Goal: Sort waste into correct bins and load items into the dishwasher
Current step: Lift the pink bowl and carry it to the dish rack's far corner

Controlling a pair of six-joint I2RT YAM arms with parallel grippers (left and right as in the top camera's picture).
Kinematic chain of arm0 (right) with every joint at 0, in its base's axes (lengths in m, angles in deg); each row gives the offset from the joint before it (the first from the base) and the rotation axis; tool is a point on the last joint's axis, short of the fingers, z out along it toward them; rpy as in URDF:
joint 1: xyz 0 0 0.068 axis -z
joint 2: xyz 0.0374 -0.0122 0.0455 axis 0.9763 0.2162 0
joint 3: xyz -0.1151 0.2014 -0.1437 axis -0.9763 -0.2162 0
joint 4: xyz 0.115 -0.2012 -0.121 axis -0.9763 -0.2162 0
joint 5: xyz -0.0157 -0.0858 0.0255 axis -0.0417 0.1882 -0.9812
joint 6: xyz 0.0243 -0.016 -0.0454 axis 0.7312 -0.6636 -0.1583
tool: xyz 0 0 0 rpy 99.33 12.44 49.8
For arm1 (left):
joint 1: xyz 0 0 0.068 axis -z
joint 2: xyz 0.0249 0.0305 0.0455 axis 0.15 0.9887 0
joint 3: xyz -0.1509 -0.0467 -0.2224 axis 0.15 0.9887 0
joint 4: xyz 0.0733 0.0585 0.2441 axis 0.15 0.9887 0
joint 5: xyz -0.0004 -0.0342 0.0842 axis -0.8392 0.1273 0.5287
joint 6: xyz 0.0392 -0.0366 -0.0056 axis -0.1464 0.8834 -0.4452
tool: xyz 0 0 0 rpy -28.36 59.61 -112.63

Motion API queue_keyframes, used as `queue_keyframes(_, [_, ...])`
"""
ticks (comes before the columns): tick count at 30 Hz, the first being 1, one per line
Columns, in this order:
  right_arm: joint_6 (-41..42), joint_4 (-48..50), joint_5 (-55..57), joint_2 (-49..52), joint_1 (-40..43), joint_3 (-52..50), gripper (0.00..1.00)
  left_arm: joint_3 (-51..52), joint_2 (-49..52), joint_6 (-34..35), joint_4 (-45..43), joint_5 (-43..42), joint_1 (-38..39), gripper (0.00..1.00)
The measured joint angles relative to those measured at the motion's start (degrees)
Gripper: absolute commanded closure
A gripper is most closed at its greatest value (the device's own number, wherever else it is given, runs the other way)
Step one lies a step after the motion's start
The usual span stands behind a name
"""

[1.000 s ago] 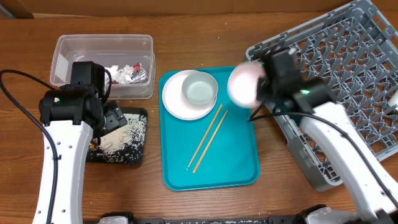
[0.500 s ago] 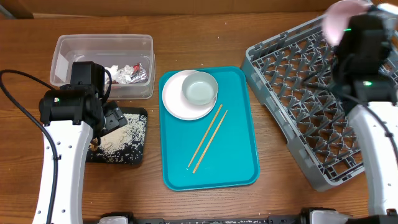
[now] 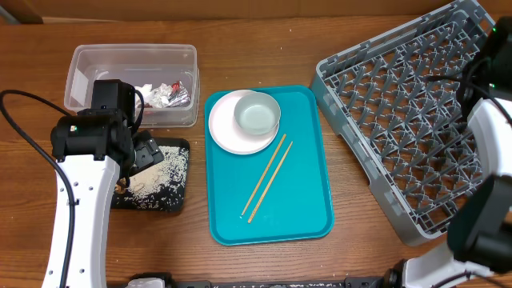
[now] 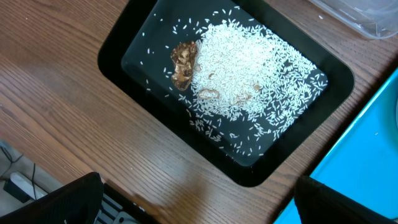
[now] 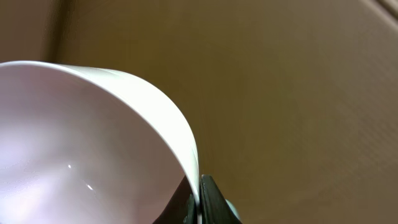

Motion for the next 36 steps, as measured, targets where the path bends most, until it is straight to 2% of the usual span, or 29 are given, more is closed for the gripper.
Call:
queue_keyframes(4, [-3.32, 1.55, 4.44, 6.29, 2.75, 0.00, 0.96, 0.00, 0.00, 0.00, 0.04, -0.02, 0.00, 0.00])
queue_keyframes(9, [-2.99, -0.55, 6.75, 11.52, 3.10, 0.00, 0.96, 0.00, 0.00, 0.00, 0.04, 0.00, 0.00, 0.00])
queue_keyframes(19, [12.39, -16.76, 8.92, 11.19, -1.20, 1.73, 0.96, 0.00, 0.00, 0.00, 0.00, -0.02, 0.00, 0.00])
queue_keyframes(23, [15.37, -23.58, 7.15, 11.08, -4.42, 1.84, 0.93, 0.00, 0.00, 0.00, -0.07, 0.00, 0.00, 0.00])
queue_keyframes(32, [20.76, -33.94, 4.02, 11.89, -6.97, 1.09, 0.65, 0.00, 0.00, 0.00, -0.04, 0.00, 0.00, 0.00])
queue_keyframes(36, [24.55, -38.21, 1.03, 11.67, -7.21, 1.05, 0.62, 0.00, 0.00, 0.00, -0.09, 0.00, 0.00, 0.00])
